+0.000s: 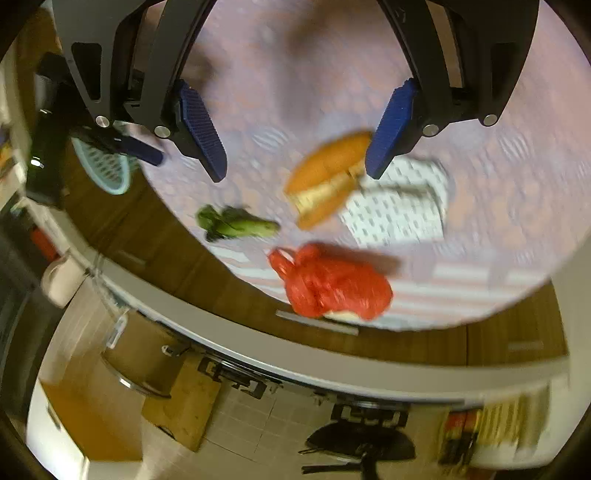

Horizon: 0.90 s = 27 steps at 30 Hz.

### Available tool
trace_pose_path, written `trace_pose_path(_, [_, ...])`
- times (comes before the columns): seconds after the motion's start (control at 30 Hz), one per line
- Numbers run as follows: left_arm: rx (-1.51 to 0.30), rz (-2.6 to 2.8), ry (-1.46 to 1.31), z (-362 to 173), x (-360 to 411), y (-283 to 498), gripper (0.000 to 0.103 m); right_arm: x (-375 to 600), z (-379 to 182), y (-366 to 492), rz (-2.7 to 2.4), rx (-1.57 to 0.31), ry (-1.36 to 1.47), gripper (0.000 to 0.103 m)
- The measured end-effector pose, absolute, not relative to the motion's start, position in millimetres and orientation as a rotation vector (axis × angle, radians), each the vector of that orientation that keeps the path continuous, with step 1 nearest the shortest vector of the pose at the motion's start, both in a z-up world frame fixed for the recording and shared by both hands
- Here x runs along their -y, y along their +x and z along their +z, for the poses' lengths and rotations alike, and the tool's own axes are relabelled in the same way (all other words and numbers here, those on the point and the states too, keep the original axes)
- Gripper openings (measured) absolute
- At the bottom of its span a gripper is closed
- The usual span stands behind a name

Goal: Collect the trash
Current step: 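Grasp the orange bread crust with the left tool while the right tool grasps the green vegetable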

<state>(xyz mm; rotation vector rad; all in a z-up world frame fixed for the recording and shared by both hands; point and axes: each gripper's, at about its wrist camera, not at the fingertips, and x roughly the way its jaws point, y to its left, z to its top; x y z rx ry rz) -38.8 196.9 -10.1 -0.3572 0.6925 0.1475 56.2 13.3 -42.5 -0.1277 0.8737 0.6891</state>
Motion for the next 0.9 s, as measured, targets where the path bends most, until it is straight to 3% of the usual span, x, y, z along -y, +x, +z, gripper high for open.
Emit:
trace_pose_path(0.13, [-0.742,0.152,-0.215,-19,-195,-11,0.076,-13,-44,57,0.687,-0.880,-0.128,0.069])
trace_pose_path(0.27, [-0.803,0.146,-0.250,-41,-207,2,0.072,-12,-44,59,0.694,-0.888,-0.119,0.070])
trace_pose_path(0.4, [-0.789,0.129,-0.237,-39,-203,-4,0.055,-12,-45,60,0.699,-0.900,-0.115,0.070])
trace_pose_path(0.43, [-0.796,0.144,-0.223,-40,-202,-4,0.041,-12,-45,61,0.697,-0.900,-0.115,0.070])
trace_pose_path(0.6, [-0.785,0.161,-0.269,-35,-200,-11,0.022,-11,-42,65,0.709,-0.905,-0.093,0.070])
trace_pose_path(0.9, [-0.627,0.162,-0.521,-38,-216,-47,0.021,-48,-16,105,0.789,-0.813,-0.217,0.070])
